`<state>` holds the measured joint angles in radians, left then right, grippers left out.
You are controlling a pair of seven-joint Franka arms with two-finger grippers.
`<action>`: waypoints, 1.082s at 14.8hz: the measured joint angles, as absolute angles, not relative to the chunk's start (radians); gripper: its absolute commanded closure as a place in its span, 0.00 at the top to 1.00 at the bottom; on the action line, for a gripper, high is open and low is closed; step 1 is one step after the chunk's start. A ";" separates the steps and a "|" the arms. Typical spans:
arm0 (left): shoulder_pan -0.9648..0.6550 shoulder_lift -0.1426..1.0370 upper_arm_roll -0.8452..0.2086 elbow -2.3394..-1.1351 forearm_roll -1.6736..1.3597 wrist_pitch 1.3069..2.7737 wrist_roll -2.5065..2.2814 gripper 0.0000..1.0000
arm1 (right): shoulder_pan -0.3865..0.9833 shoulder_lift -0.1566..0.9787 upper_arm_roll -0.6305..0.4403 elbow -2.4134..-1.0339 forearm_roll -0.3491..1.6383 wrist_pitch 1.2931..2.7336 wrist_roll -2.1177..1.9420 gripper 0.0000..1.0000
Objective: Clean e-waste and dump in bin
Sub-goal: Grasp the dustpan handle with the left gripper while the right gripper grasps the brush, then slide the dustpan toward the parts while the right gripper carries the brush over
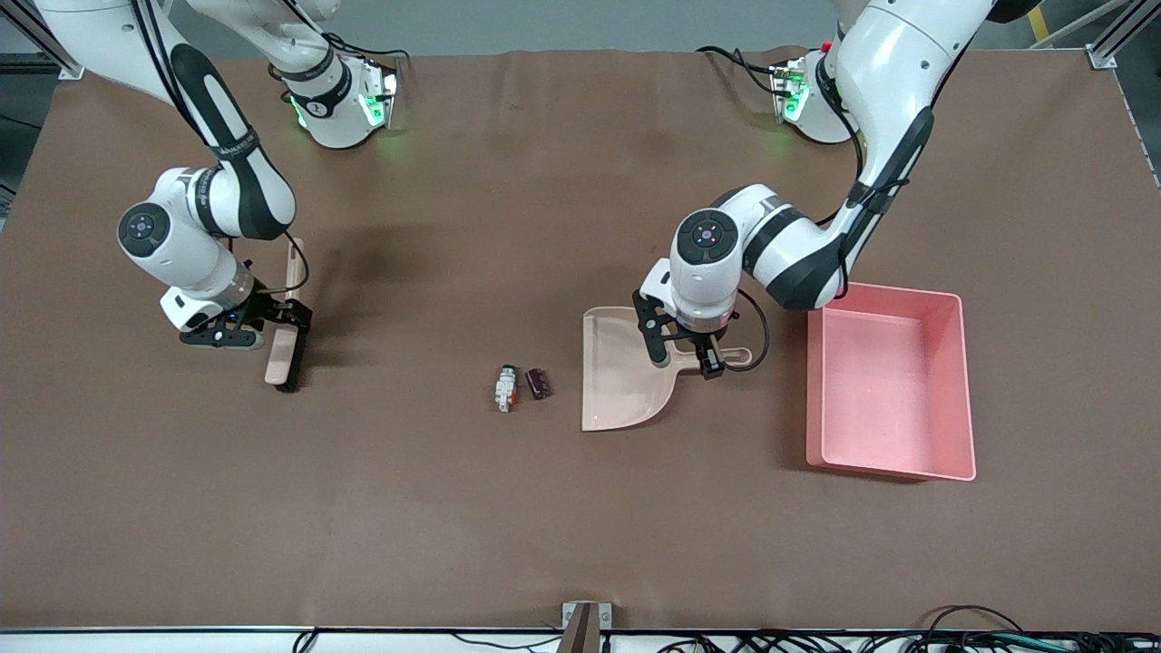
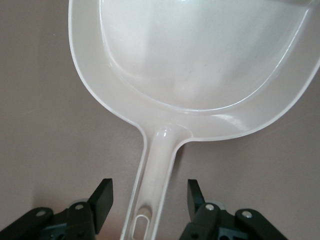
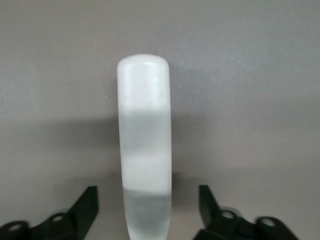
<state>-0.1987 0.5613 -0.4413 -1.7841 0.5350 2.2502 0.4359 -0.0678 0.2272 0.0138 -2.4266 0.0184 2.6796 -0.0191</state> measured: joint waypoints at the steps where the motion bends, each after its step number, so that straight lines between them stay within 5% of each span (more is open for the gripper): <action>1: -0.199 0.566 -0.441 -1.784 0.549 2.257 0.436 0.66 | -0.068 0.229 0.014 -2.427 0.018 2.680 -0.019 0.67; 9: -0.212 0.593 -0.442 -1.784 0.573 2.273 0.475 0.62 | -0.067 0.235 0.014 -2.426 0.018 2.680 -0.020 0.19; 13: -0.220 0.614 -0.443 -1.784 0.637 2.278 0.475 0.60 | -0.036 0.234 0.016 -2.409 0.018 2.675 -0.020 0.11; 16: -0.220 0.625 -0.443 -1.783 0.643 2.293 0.476 0.50 | 0.013 0.231 0.018 -2.338 0.019 2.542 0.007 0.09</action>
<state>-0.2197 0.6255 -0.4434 -1.7830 0.6432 2.2932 0.4756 0.0132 0.2308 0.0176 -2.3378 0.0188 2.5423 0.0075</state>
